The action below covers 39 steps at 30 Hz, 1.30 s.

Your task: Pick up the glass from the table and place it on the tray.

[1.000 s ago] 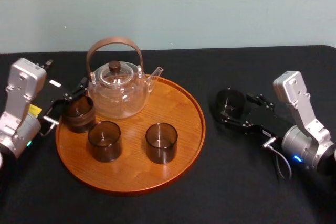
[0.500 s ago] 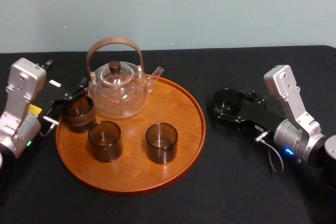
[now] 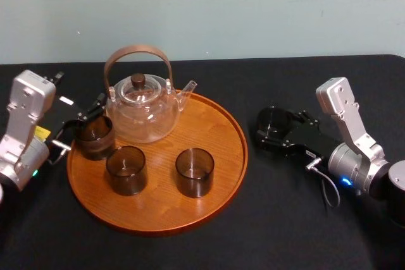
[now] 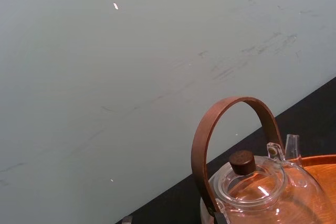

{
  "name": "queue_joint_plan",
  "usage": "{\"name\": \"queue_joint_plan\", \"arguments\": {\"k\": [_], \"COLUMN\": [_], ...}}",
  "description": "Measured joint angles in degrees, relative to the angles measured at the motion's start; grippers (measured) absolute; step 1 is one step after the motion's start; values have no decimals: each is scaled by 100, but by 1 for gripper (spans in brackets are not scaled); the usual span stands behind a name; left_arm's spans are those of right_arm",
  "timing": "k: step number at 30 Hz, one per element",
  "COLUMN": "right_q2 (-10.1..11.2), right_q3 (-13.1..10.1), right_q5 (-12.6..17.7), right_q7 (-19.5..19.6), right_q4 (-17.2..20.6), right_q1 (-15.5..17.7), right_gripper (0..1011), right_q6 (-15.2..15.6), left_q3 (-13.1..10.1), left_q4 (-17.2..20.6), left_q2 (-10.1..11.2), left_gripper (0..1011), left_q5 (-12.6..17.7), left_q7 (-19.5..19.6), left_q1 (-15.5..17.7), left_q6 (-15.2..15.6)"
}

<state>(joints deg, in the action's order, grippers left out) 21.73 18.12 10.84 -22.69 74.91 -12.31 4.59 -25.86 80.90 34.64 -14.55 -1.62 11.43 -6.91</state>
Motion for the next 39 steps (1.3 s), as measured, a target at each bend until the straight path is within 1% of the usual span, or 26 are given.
{"name": "queue_joint_plan", "arguments": {"k": [6,8,9,13,33,39], "right_q2": [3,3,4,6,12,46], "right_q3": [-1,-2,-2,-5,-9,-21], "right_q5": [3,4,6,8,12,6], "right_q7": [1,1,1,1,-3,21], "right_q4": [0,0,0,2,12,122], "right_q1": [3,4,5,7,13,46], "right_gripper": [997,964,929,900,900,900], "right_q6": [-5,-7,-8,-11,-20,-38], "left_q3": [0,0,0,0,0,0], "left_q4": [0,0,0,0,0,0], "left_q2": [0,0,0,0,0,0], "left_gripper": [1001,1001,1001,1001,1001,1001], "left_q5": [0,0,0,0,0,0], "left_q7": [0,0,0,0,0,0], "left_q1": [0,0,0,0,0,0], "left_q6": [0,0,0,0,0,0]}}
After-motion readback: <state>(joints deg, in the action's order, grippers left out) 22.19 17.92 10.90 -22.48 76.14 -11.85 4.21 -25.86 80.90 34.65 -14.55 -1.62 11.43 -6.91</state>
